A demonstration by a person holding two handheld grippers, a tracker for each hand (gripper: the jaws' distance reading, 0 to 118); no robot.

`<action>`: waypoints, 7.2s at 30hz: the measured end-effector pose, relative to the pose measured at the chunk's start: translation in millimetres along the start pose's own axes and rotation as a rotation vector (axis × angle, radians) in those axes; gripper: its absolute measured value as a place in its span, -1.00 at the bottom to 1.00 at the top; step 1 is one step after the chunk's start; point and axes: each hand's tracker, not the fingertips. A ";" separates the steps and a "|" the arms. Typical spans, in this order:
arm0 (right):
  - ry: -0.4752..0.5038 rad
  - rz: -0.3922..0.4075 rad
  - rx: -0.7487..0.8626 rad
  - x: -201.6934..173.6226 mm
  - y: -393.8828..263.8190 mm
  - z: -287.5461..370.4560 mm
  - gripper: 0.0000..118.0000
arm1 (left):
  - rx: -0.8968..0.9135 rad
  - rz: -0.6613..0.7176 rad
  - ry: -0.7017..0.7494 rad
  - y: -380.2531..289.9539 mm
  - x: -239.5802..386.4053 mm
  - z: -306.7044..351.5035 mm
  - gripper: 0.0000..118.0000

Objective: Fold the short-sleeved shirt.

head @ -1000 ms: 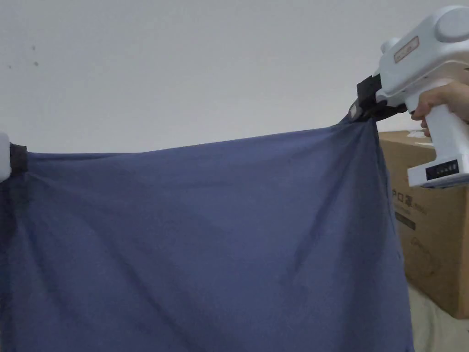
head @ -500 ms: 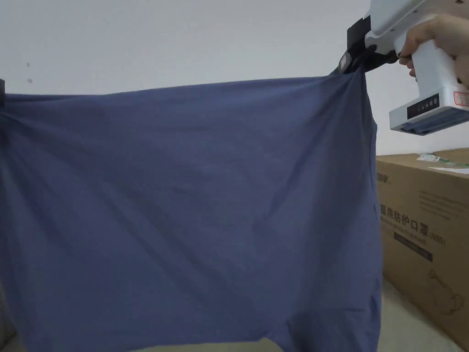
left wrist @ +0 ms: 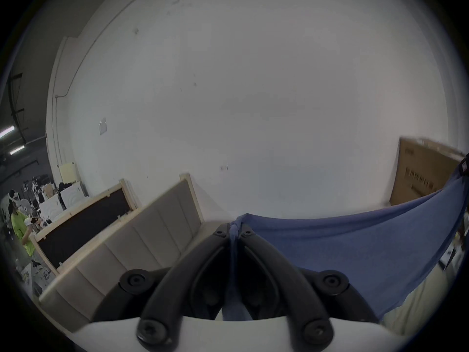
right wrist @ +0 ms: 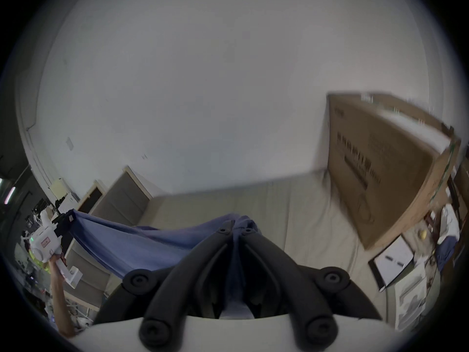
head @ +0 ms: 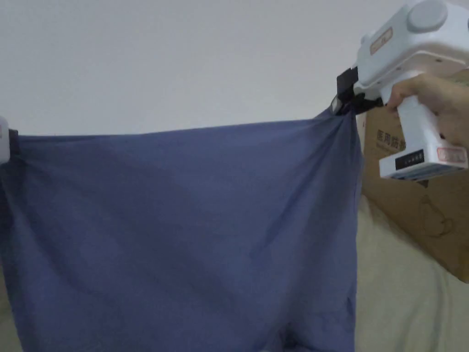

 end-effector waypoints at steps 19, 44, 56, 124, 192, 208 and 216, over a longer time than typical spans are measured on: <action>-0.007 -0.219 -0.403 106.9 -282.4 -117.8 -1.00 | -0.565 0.107 -0.100 -316.9 4.5 -21.7 -0.98; 0.042 -0.310 -0.505 100.1 -554.2 174.7 -1.00 | -0.665 0.158 -0.143 -468.1 -88.0 302.0 -0.98; -0.125 -0.139 -0.485 95.8 -531.3 162.5 0.62 | -0.584 0.211 -0.148 -442.3 -91.4 301.1 0.76; -0.194 0.018 -0.678 106.5 -346.1 -168.0 -0.86 | -0.678 0.002 -0.258 -340.1 19.4 -6.3 -0.96; -0.099 -0.276 -0.527 134.4 -275.1 -195.5 -0.93 | -0.613 0.015 -0.121 -321.3 86.7 -94.0 -0.96; -0.025 -0.221 -0.416 122.8 -385.3 -28.2 -0.93 | -0.591 -0.002 -0.224 -373.1 25.6 56.0 -0.96; -0.028 -0.231 -0.391 99.6 -471.7 89.1 -0.93 | -0.621 0.070 -0.244 -421.3 -22.2 167.3 -0.96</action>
